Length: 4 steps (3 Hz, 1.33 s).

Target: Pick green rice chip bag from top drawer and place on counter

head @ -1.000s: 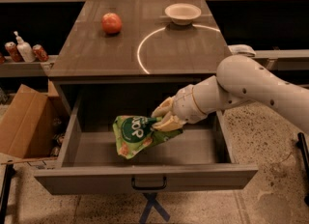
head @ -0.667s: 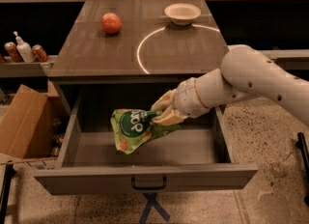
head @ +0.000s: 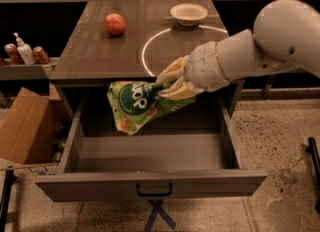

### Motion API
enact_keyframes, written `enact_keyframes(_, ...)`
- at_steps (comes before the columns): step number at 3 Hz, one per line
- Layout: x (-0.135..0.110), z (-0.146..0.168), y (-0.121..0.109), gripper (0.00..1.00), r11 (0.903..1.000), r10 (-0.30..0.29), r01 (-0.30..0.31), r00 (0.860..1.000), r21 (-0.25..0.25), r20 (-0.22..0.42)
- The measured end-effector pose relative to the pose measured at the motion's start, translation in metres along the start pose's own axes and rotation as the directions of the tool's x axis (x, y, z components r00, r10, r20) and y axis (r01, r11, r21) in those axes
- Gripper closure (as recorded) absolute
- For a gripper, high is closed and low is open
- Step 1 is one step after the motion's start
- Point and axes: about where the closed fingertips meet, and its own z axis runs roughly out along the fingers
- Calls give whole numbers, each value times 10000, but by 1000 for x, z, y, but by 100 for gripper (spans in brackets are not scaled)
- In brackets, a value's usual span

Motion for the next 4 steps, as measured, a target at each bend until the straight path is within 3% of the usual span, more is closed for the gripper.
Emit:
enact_keyframes(1, -32, -39, -39, 100, 9945, -598, 601, 9982, 863, -59)
enact_keyframes(2, -32, -39, -39, 100, 9944, -599, 602, 9982, 865, -59)
enact_keyframes(3, -33, -54, -64, 100, 9892, -830, 838, 9965, 1206, -112)
enact_keyframes(4, -25, -74, -108, 100, 9813, -850, 876, 9961, 1712, -227)
